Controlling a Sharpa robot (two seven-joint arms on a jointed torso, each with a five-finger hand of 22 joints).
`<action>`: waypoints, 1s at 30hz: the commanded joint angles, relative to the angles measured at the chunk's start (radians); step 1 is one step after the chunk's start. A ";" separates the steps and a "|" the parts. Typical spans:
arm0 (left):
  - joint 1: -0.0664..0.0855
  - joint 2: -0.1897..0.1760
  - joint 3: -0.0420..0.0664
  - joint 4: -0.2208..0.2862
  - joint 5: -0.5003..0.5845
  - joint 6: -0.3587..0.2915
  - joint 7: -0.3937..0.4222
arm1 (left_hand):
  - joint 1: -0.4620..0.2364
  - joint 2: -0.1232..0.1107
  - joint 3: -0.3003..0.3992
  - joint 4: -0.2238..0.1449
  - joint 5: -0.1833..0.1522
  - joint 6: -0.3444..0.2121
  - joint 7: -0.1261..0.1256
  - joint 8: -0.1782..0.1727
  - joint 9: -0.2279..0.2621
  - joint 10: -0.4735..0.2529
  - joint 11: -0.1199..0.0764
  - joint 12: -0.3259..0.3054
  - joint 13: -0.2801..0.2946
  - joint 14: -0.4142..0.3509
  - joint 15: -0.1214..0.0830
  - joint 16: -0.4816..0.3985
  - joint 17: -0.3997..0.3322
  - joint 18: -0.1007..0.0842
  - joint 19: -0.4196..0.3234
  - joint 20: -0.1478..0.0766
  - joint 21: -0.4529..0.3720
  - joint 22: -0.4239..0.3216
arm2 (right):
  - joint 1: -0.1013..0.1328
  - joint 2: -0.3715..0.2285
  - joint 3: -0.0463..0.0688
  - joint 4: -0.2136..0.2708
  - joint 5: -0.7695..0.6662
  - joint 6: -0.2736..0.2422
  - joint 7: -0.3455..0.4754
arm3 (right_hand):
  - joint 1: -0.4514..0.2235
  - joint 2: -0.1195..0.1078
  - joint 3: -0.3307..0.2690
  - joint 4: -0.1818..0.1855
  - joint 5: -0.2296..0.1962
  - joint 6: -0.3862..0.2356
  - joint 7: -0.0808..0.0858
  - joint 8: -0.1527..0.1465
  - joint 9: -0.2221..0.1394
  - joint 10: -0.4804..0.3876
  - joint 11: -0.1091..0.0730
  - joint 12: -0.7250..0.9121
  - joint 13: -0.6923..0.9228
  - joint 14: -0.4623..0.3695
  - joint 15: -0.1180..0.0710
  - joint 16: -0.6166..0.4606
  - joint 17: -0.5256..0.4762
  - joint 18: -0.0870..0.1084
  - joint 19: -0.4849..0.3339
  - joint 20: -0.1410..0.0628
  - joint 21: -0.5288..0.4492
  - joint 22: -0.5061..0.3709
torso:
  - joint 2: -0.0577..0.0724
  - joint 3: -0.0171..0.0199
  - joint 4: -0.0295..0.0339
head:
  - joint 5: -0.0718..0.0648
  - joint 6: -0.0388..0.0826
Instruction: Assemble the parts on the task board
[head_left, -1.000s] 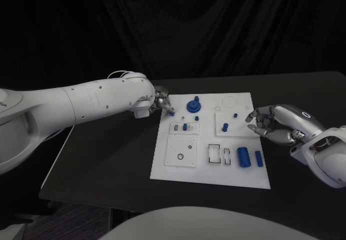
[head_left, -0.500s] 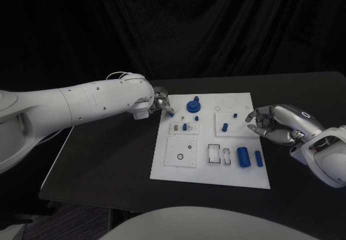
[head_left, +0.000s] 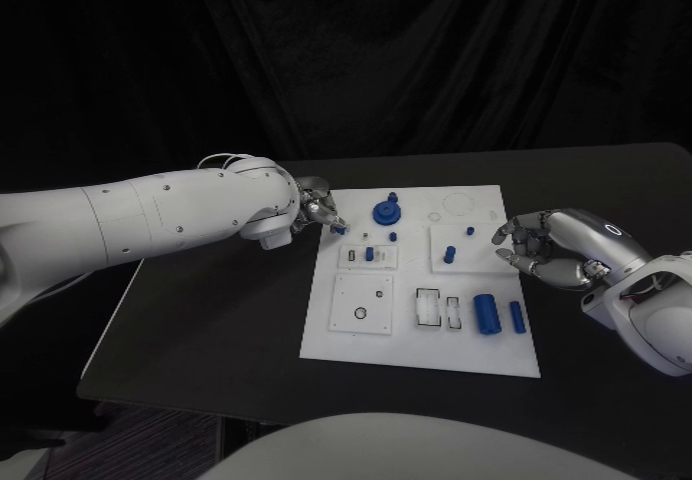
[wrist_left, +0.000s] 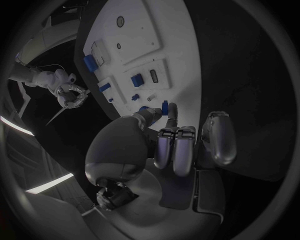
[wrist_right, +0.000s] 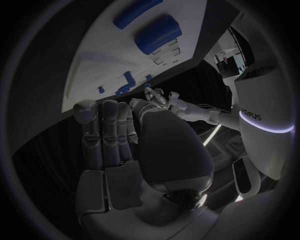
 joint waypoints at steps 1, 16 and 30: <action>-0.001 -0.014 0.001 0.031 0.002 -0.064 -0.005 | -0.011 -0.003 0.024 -0.019 -0.004 0.010 -0.006 0.006 0.001 0.104 -0.008 0.003 0.262 0.106 -0.009 -0.001 0.263 0.006 -0.002 -0.006 0.003 0.175 | 0.000 -0.001 0.001 0.002 -0.002 -0.001 -0.016 | 0.009 0.002 0.003 0.000 0.004 0.006 0.000 -0.006 -0.001 -0.003 0.007 -0.006 -0.002 -0.004 0.000 -0.006 -0.001 0.014 -0.005 0.000 -0.005 0.082 | 0.000 0.0007 0.0003 | 0.000 0.000; -0.006 -0.056 0.001 0.118 0.002 -0.053 -0.043 | -0.016 -0.003 0.035 -0.028 0.003 0.010 -0.006 0.008 0.006 0.104 -0.009 0.003 0.262 0.106 -0.011 -0.001 0.263 0.011 -0.012 -0.008 -0.021 0.168 | 0.000 0.002 0.000 -0.002 -0.002 0.000 -0.016 | 0.009 0.002 0.003 0.000 0.004 0.006 0.000 -0.006 -0.001 -0.003 0.007 -0.006 -0.002 -0.004 0.000 -0.006 -0.001 0.014 -0.005 0.000 -0.005 0.082 | 0.001 0.0007 0.0009 | 0.004 0.000; -0.041 -0.047 0.001 0.111 0.002 -0.040 -0.023 | -0.032 0.001 0.035 -0.022 0.003 0.006 -0.005 0.006 0.009 0.104 -0.008 0.003 0.262 0.106 -0.010 -0.001 0.263 0.012 -0.016 -0.008 -0.030 0.165 | -0.001 0.000 0.000 0.000 0.016 -0.005 -0.011 | 0.009 0.002 0.002 0.001 0.004 0.008 0.000 -0.007 -0.002 -0.003 0.007 -0.006 -0.002 -0.005 0.000 -0.007 -0.003 0.014 -0.005 0.000 -0.007 0.082 | 0.001 0.0012 0.0006 | 0.003 0.000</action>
